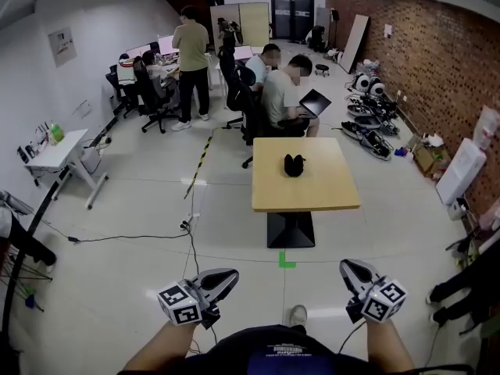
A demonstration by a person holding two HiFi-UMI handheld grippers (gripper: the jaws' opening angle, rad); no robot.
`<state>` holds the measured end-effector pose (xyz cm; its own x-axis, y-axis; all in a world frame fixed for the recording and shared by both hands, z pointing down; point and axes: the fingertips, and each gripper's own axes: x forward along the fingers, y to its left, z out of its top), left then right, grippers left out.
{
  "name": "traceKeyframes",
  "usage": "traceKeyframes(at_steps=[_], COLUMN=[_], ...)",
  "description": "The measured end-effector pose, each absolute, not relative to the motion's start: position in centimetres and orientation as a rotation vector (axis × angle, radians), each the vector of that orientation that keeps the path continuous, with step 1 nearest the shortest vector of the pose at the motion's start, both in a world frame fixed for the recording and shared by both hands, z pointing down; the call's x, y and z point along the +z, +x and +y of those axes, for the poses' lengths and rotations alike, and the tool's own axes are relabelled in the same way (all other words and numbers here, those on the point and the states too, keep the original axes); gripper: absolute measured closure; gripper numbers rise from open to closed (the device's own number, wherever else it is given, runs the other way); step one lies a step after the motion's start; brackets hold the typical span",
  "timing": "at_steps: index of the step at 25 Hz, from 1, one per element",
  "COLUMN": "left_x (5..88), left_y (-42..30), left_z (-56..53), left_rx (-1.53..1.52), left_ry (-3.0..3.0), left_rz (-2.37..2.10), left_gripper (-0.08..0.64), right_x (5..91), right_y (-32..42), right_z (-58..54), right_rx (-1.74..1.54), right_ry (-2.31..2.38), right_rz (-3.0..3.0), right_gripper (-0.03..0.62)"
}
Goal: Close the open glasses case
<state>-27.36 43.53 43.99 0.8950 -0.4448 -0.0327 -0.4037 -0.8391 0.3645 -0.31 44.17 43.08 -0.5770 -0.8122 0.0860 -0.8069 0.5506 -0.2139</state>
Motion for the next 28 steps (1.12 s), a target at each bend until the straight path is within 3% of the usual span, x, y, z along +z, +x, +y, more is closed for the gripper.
traceKeyframes(at_steps=[14, 28], left_x=[42.3, 45.6], left_y=[-14.1, -16.0], left_z=[22.2, -3.1], left_rx=[-0.174, -0.152], left_ry=[2.69, 2.712], left_rz=[-0.765, -0.501], left_gripper=[0.554, 0.554], right_x=[40.8, 40.7], right_y=[10.7, 8.0], right_z=[18.8, -2.7], right_rx=[-0.294, -0.281], right_ry=[-1.222, -1.446], right_rz=[2.882, 2.793], right_gripper=[0.607, 0.607])
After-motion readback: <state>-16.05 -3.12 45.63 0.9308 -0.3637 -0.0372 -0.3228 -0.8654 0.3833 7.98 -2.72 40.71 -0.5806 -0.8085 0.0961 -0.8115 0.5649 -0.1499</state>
